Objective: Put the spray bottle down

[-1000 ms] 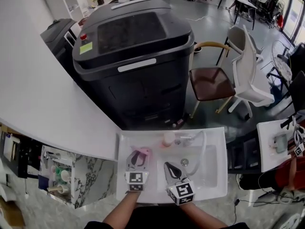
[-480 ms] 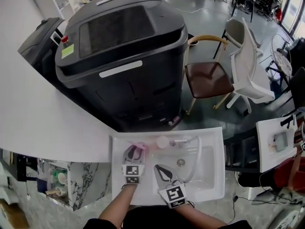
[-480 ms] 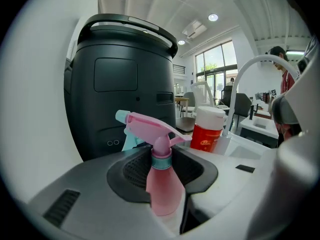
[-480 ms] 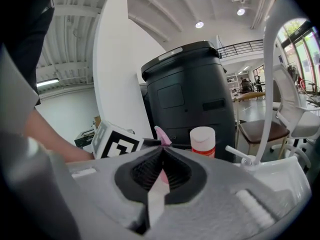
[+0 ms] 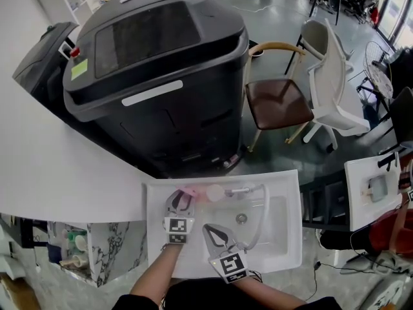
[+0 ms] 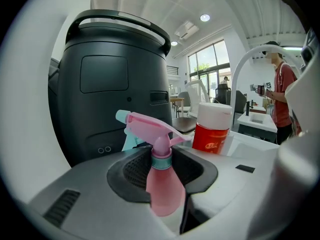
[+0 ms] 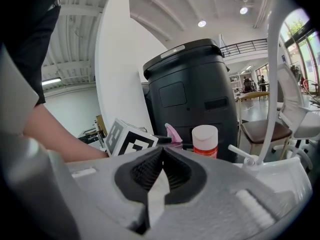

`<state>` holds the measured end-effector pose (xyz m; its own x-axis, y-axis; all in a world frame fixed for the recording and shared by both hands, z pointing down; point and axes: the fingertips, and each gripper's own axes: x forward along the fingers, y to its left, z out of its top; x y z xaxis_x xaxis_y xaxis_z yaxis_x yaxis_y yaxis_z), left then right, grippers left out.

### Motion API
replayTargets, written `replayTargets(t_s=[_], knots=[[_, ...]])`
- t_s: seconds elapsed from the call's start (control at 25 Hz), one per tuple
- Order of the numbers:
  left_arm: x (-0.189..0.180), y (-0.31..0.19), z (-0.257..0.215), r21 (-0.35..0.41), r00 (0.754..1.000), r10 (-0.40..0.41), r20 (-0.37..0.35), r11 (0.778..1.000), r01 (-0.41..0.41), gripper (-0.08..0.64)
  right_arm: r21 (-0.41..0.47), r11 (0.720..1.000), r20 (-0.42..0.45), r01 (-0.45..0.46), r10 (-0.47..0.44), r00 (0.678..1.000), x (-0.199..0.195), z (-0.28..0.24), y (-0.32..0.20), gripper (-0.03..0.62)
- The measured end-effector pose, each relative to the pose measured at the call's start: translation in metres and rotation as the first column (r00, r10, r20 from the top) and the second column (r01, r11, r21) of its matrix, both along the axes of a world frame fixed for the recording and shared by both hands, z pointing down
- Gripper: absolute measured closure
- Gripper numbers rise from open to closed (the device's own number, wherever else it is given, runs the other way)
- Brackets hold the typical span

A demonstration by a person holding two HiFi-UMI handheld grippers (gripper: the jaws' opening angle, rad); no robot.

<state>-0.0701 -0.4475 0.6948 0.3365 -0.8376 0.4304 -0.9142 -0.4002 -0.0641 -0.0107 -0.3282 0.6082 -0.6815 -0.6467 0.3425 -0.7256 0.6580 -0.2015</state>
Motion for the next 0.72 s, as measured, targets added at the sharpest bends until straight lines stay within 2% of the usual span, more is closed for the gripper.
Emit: replayTargets(t_s=[0.24,0.56,0.72], knots=[[0.0004,-0.0036,-0.0003,0.030,1.000,-0.008,-0.006,1.000,0.008,0.417,-0.005,1.000,-0.015,-0.027,0.027,1.000,0.0047,0.0003,-0.0020,0.594],[-0.0017,-0.0008,0.0014,0.030,0.998,-0.045,-0.033,0.998,0.046,0.411,-0.014,0.999,-0.030,-0.049,0.049,0.998,0.0088,0.0032,-0.0032,0.594],[-0.0006,0.0032,0.0018,0.025,0.999,-0.046,-0.027,0.999,0.047,0.373,-0.016,0.999,-0.029,-0.049,0.048,0.998,0.0087,0.0025,-0.0013,0.594]])
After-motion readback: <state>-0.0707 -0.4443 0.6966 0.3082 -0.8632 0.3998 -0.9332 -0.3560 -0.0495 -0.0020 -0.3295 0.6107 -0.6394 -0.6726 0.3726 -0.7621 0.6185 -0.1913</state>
